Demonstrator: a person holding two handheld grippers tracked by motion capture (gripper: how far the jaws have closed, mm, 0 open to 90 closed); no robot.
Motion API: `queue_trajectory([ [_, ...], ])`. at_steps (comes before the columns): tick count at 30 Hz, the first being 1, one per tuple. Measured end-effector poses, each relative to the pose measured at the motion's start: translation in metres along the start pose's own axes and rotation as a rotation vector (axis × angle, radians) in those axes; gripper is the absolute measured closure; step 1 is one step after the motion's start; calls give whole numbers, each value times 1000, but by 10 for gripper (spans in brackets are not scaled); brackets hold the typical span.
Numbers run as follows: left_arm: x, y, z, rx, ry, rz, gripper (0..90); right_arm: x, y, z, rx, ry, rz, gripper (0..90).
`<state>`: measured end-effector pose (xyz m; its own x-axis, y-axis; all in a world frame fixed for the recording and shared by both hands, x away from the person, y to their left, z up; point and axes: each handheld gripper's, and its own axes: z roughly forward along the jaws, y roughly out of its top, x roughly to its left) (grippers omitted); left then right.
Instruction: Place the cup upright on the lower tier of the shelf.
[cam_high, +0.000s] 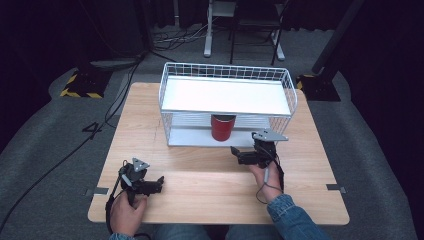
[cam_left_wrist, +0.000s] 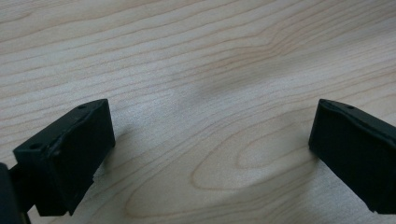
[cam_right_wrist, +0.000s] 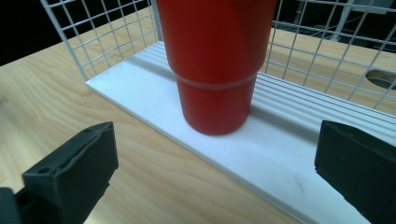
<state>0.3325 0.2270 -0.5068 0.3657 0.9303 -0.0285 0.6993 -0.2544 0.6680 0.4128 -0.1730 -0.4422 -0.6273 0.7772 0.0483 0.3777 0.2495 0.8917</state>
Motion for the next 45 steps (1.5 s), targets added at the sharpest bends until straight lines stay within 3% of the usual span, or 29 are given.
queue_trajectory([
  [12, 0, 0, 0, -1, 0, 2, 4, -20, -2, -51, 14, 11, 1, 0],
  [18, 0, 0, 0, -1, 0, 1, 4, -28, -6, -67, 21, 13, 3, 0],
  [25, 0, 0, 0, 2, 2, 0, 3, -41, -16, -93, 51, -35, -15, 27],
  [27, 0, 0, 0, 1, 1, -1, 3, -44, -19, -96, 74, -35, -28, 93],
  [30, 0, 0, 0, 2, 3, -2, 3, -48, -24, -102, 100, -51, -35, 104],
  [33, 0, 0, 0, 2, 2, -3, 3, -56, -33, -109, 124, -56, 3, 104],
  [39, 0, 0, 0, 2, 3, -3, 4, -66, -46, -116, 154, -78, 23, 103],
  [45, 0, 0, 0, 1, 3, -4, 3, -80, -70, -119, 220, -98, 47, 103],
])
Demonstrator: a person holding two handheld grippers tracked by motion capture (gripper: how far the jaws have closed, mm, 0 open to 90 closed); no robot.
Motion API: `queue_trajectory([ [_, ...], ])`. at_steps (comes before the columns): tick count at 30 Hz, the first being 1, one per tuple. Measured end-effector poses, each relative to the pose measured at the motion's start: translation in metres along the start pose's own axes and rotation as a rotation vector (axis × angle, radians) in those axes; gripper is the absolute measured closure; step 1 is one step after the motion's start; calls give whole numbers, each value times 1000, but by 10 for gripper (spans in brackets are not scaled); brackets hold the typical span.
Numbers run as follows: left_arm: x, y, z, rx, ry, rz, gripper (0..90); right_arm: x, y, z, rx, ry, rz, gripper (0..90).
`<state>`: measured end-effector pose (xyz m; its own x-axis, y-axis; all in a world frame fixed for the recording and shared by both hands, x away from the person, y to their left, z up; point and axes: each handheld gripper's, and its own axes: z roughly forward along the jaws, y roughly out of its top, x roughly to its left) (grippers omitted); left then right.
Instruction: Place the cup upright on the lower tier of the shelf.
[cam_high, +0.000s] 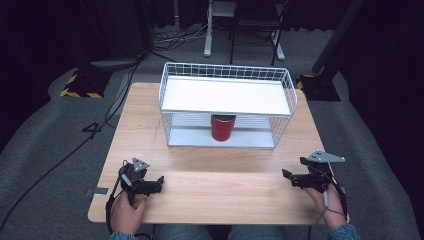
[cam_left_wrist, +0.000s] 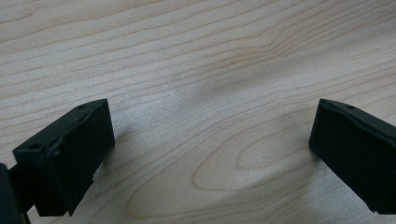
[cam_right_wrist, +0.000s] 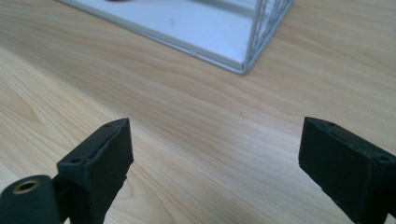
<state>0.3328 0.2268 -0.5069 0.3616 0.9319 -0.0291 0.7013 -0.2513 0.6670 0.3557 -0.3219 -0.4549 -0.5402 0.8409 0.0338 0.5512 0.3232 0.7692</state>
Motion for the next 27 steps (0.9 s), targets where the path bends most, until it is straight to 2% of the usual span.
queue_trajectory([
  [9, 0, 0, 0, 0, 0, 0, 4, -13, -25, 10, 60, -17, 19, 104],
  [14, 0, 0, 0, 1, 1, 0, 3, -15, -34, 15, 85, -31, 1, 104],
  [27, 0, 0, 0, 0, 0, 0, 3, -12, -44, 23, 78, -36, -19, 96],
])
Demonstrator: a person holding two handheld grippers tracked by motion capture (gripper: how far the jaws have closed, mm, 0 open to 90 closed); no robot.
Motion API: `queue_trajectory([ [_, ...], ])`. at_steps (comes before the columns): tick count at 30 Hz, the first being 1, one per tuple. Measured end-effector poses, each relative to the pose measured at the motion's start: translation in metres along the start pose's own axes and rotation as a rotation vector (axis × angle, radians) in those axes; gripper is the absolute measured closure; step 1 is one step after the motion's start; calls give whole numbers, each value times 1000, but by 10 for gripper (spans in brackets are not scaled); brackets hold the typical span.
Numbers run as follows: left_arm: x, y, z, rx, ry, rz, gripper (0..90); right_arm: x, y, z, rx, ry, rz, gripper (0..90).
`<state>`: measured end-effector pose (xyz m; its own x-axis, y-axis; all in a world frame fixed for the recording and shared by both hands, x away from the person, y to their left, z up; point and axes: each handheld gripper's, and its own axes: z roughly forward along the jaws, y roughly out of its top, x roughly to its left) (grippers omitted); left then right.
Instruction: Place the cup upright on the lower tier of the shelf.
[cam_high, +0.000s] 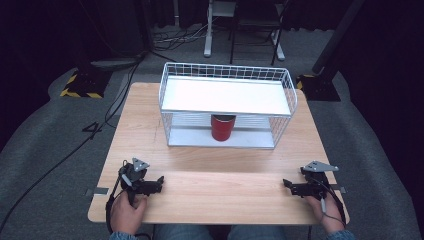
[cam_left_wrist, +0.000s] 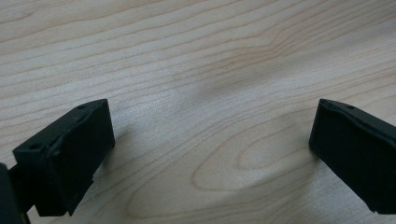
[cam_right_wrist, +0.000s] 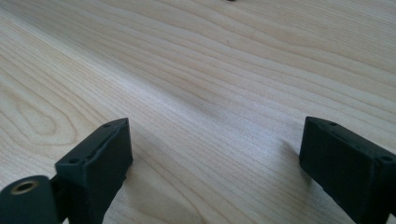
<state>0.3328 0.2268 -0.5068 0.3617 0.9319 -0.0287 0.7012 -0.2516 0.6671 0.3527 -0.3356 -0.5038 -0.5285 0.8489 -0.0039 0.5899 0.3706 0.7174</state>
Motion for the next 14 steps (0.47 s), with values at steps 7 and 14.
queue_trajectory([
  [7, 0, 0, 1, -2, 4, -3, 3, 2, -3, 0, -12, -7, -2, 79],
  [14, 0, 0, 1, -3, 4, -3, 3, 3, -4, -3, -36, -17, -4, 168],
])
